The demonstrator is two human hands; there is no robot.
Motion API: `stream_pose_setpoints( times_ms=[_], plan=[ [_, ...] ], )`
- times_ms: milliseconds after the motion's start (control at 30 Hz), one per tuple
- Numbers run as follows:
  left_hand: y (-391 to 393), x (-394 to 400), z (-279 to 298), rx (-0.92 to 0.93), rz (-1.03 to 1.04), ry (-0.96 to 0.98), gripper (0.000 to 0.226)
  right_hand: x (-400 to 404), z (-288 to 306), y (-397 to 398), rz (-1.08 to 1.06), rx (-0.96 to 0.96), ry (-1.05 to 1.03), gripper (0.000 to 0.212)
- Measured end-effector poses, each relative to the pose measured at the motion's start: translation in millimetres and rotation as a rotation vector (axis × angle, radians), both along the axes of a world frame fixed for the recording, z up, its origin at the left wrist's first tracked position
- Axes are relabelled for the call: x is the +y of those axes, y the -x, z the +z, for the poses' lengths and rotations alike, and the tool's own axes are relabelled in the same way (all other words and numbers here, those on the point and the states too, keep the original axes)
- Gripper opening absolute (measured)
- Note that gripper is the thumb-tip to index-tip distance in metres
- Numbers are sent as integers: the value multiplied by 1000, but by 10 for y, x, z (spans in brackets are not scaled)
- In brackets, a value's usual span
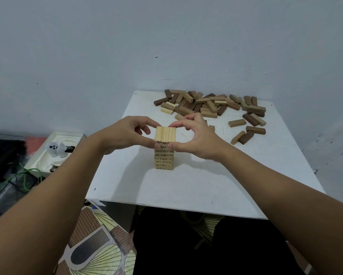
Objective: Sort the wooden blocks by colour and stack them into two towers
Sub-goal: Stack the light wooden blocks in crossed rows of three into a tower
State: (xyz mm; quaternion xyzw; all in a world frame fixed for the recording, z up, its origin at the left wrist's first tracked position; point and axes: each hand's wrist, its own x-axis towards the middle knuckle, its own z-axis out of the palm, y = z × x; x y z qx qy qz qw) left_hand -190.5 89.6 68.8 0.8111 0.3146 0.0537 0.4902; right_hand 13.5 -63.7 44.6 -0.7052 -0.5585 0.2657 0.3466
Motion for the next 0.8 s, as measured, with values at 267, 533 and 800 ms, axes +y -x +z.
stream_pose_setpoints(
  times_ms=[267, 533, 800],
  plan=[
    [-16, -36, 22, 2, 0, 18, 62, -5, -24, 8, 4, 16, -15, 54],
    [-45, -18, 5, -19, -13, 16, 56, 22, -26, 38, -8, 15, -41, 51],
    [-47, -38, 12, -13, -13, 15, 58, 30, -32, 59, -12, 7, -42, 52]
  ],
)
